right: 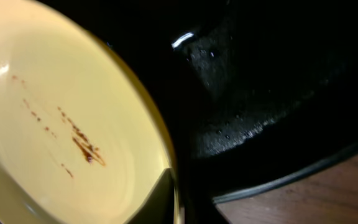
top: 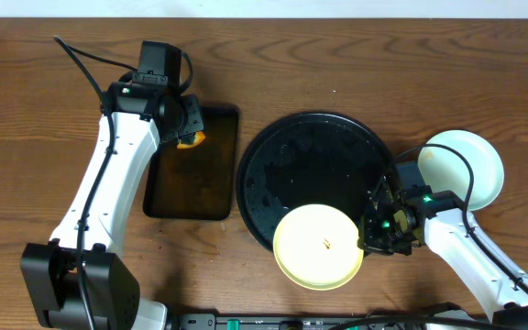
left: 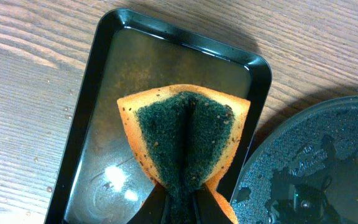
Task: Clean dirty plates on tray and stack at the side
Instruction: 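Grip the yellow plate rim with the right gripper and pull it to tray center, then scrub the yellow plate with the sponge in the left gripper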
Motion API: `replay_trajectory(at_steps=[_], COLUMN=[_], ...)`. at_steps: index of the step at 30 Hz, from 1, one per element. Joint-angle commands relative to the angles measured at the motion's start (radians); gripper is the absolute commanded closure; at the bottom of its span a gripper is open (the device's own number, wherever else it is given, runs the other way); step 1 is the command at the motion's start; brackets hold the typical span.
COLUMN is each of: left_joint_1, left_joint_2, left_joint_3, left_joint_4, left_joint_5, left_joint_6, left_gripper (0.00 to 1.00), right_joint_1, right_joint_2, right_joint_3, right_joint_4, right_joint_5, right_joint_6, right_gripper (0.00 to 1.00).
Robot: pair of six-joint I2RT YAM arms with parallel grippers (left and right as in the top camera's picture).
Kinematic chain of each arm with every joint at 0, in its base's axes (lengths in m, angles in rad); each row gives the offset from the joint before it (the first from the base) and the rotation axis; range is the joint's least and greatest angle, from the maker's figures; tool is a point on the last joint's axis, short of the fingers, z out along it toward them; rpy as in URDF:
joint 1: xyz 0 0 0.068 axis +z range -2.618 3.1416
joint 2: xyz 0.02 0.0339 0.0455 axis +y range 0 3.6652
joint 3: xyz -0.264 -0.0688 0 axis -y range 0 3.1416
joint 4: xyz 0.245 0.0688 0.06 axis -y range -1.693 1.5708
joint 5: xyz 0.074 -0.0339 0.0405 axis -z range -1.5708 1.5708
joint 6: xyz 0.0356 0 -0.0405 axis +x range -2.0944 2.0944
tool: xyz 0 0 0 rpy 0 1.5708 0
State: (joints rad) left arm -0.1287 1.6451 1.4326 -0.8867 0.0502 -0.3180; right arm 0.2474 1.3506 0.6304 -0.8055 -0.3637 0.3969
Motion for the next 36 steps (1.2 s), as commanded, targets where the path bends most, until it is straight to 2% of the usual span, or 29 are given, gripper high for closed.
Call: replay_trajectory(at_steps=[1, 6, 13, 16, 26, 36], left_joint_1=[0.004, 0.004, -0.005, -0.037, -0.287, -0.552], left_joint_2=[-0.024, -0.024, -0.023, -0.023, 0.023, 0.188], left_joint_3=[-0.005, -0.005, -0.005, -0.01, -0.049, -0.059], left_joint_4=[-0.003, -0.003, -0.002, -0.002, 0.045, 0.167], left_joint_5=[0.012, 0.019, 0.148, 0.156, 0.156, 0.176], left_joint_6=[-0.006, -0.006, -0.005, -0.005, 0.002, -0.021], left_gripper=[0.91, 0.91, 0.92, 0.92, 0.92, 0.92], right_joint_1=[0.007, 0.007, 0.007, 0.012, 0.029, 0.029], right_joint_2=[-0.013, -0.013, -0.013, -0.011, 0.072, 0.138], right_joint_3=[-0.004, -0.004, -0.004, -0.004, -0.004, -0.004], right_joint_4=[0.011, 0.073, 0.322, 0.381, 0.388, 0.414], right_joint_5=[0.005, 0.097, 0.2, 0.199, 0.245, 0.247], right_joint_6=[0.019, 0.105, 0.156, 0.158, 0.16, 0.16], right_gripper=[0.99, 0.99, 0.99, 0.99, 0.99, 0.99])
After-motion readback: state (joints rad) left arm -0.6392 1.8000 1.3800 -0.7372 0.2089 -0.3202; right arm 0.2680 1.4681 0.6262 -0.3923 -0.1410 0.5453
